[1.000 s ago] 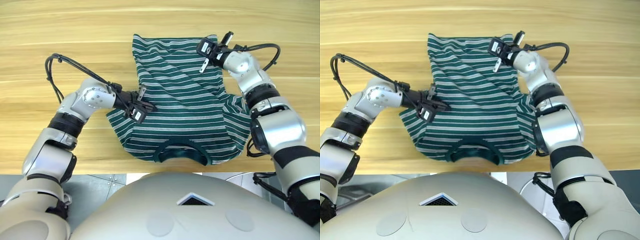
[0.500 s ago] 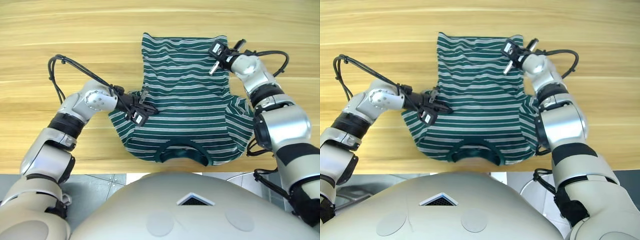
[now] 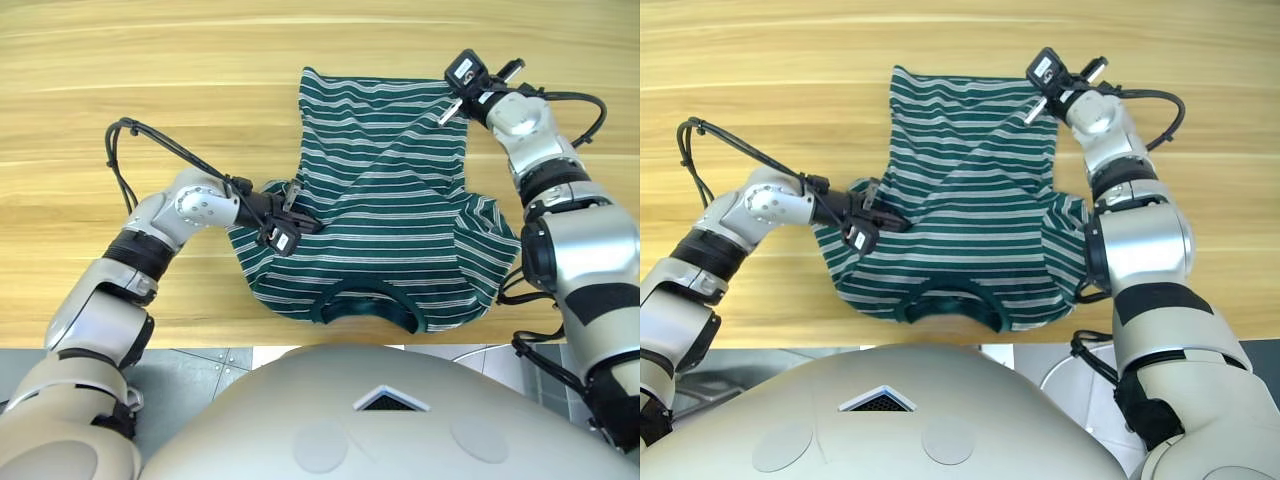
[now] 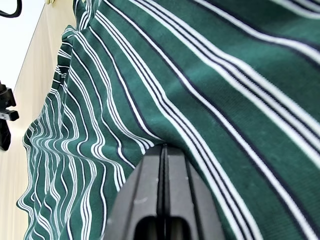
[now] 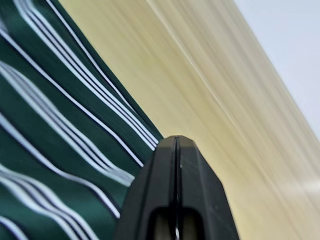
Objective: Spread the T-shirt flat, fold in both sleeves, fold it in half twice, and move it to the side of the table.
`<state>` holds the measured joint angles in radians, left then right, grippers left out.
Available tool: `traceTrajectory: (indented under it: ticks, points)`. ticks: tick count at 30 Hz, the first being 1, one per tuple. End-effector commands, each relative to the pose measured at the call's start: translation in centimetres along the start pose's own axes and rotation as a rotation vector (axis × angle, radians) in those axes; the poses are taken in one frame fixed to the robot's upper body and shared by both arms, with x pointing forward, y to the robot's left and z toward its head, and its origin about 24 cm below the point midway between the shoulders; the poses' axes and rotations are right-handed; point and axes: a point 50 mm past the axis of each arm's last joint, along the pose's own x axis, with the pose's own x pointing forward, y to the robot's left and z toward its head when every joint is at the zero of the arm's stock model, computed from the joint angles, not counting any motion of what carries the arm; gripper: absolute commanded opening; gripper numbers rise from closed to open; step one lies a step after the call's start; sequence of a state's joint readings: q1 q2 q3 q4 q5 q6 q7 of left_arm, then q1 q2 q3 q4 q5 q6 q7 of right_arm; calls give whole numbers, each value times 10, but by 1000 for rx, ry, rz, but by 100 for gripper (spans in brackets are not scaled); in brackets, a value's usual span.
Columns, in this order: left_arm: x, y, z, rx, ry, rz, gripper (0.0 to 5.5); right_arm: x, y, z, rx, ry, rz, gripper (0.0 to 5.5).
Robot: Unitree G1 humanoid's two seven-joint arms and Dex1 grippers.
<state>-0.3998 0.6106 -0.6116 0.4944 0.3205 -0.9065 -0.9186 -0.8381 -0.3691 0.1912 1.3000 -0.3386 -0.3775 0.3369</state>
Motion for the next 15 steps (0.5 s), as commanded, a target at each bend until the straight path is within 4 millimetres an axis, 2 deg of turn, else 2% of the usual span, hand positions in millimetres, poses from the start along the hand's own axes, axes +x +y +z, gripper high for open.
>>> traceTrajectory:
  ticks: [1, 3, 6, 10, 13, 15]
  points:
    - [-4, -15, -4, -52, 33, -73, 0, -9, 4, 8, -28, -178, 95, 2]
    - [-14, -10, -1, -56, 31, -20, 0, -23, 11, 4, -81, -290, 176, 2]
    - [-28, -3, -3, -55, 75, 44, 0, -48, 23, -10, -148, -369, 288, 2]
    - [-47, 11, 7, -72, 31, 158, 0, -95, 48, -36, -200, -402, 479, 2]
    - [-64, 27, 6, -57, 66, 230, 0, -122, 62, -45, -193, -409, 552, 2]
    - [-69, 38, 6, -55, 54, 269, 0, -138, 69, -49, -190, -401, 574, 2]
